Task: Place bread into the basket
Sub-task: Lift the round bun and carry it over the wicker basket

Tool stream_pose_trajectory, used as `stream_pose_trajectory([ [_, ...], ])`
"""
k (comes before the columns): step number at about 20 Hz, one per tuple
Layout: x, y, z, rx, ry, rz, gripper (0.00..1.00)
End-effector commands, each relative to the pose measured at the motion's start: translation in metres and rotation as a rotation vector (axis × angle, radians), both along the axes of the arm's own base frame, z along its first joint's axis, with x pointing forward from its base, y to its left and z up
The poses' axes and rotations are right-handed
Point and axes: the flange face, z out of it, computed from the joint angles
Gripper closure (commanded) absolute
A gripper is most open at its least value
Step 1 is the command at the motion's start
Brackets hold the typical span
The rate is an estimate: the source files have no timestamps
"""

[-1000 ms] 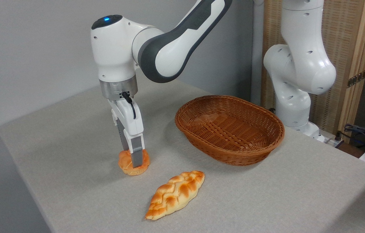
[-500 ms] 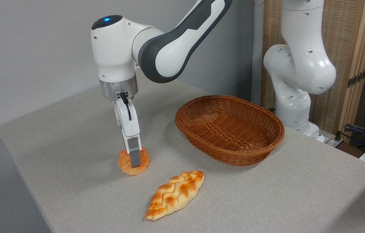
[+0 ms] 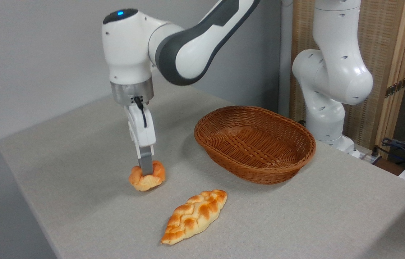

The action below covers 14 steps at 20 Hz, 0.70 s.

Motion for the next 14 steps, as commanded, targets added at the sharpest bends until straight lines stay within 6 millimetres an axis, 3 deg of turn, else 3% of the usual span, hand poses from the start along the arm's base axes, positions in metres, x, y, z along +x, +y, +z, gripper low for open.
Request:
stream_pose_trajectory([
  [1, -0.033, 0.034, 0.063, -0.020, 0.031, 0.036, 0.89],
  [4, -0.073, 0.062, 0.109, -0.029, 0.079, 0.061, 0.89],
  [7, -0.115, 0.074, 0.128, -0.019, 0.201, 0.051, 0.87],
  [10, -0.147, 0.061, 0.112, -0.008, 0.263, 0.005, 0.87],
  [14, -0.170, 0.032, 0.080, 0.034, 0.319, -0.082, 0.83],
])
